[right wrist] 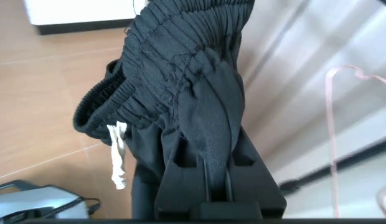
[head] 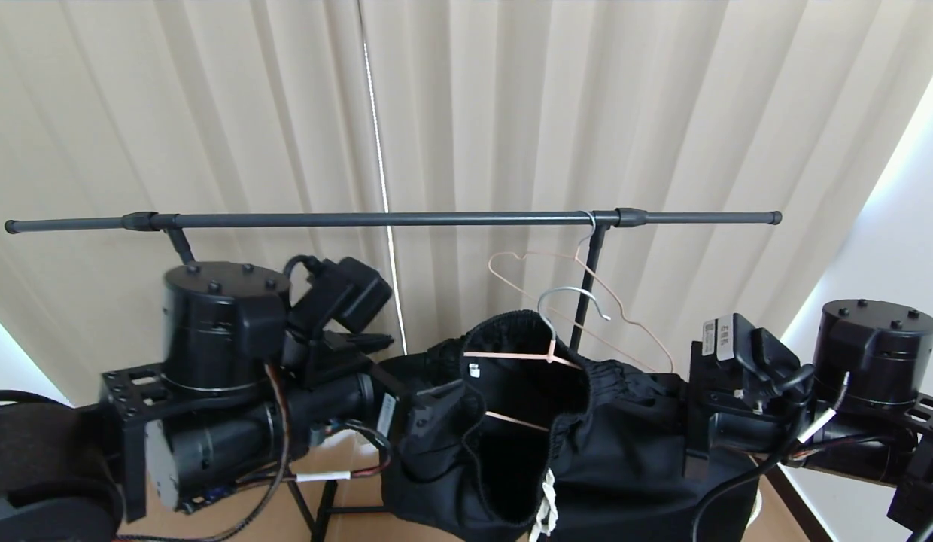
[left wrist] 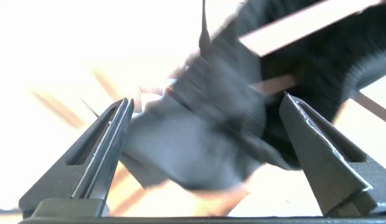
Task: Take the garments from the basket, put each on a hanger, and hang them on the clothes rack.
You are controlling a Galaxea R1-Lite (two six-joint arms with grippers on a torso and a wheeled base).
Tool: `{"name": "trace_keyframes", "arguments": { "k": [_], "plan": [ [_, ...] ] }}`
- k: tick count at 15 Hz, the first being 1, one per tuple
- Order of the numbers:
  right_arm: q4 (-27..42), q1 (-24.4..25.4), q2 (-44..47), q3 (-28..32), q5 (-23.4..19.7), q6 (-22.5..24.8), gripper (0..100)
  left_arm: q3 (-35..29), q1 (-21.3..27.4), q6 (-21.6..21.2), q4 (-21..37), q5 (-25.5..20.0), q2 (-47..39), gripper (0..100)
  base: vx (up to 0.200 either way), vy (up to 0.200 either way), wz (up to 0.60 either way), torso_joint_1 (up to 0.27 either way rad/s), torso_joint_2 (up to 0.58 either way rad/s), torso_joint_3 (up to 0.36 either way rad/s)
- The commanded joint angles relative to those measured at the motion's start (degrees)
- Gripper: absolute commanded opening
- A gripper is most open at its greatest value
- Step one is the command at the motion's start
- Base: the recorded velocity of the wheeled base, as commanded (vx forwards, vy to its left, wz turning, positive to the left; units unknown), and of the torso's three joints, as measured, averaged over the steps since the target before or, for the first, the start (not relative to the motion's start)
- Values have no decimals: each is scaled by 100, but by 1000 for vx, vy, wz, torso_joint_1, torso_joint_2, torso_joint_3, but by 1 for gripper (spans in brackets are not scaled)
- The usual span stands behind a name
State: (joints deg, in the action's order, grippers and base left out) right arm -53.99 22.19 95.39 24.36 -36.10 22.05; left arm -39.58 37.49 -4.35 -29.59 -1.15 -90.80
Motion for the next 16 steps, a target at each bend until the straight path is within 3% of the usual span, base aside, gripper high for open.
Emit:
{"name": "trace_keyframes", "arguments": {
  "k": [1,3,4,6,9,12,13,16],
  "plan": [
    [3,-144,111,-54,-284,10,0,-164,-672,-347,93,-650,572,100,0,0,0,0,0,0],
    [12,-153,120,-89,-512,1,0,-392,-795,-365,480,-958,642,100,0,0,0,0,0,0],
    [3,-206,226,-159,-1022,18,0,-999,-910,-356,1869,-1916,748,100,0,0,0,0,0,0],
    [12,-224,261,-168,-1286,10,0,-1676,-1050,-576,3257,-2786,686,100,0,0,0,0,0,0],
    [12,-224,296,-238,-1822,18,0,-1807,-1042,-1490,3468,-2935,176,100,0,0,0,0,0,0],
    [12,-224,296,-230,-1831,1,0,-1763,-1042,-2272,3468,-3296,-79,100,0,0,0,0,0,0],
    [12,-224,287,-212,-1831,1,0,-1719,-1086,-2782,3460,-3419,-210,100,0,0,0,0,0,0],
    [12,-232,287,-194,-1831,1,0,-1684,-1138,-3397,3468,-3788,-334,100,0,0,0,0,0,0]
  ]
}}
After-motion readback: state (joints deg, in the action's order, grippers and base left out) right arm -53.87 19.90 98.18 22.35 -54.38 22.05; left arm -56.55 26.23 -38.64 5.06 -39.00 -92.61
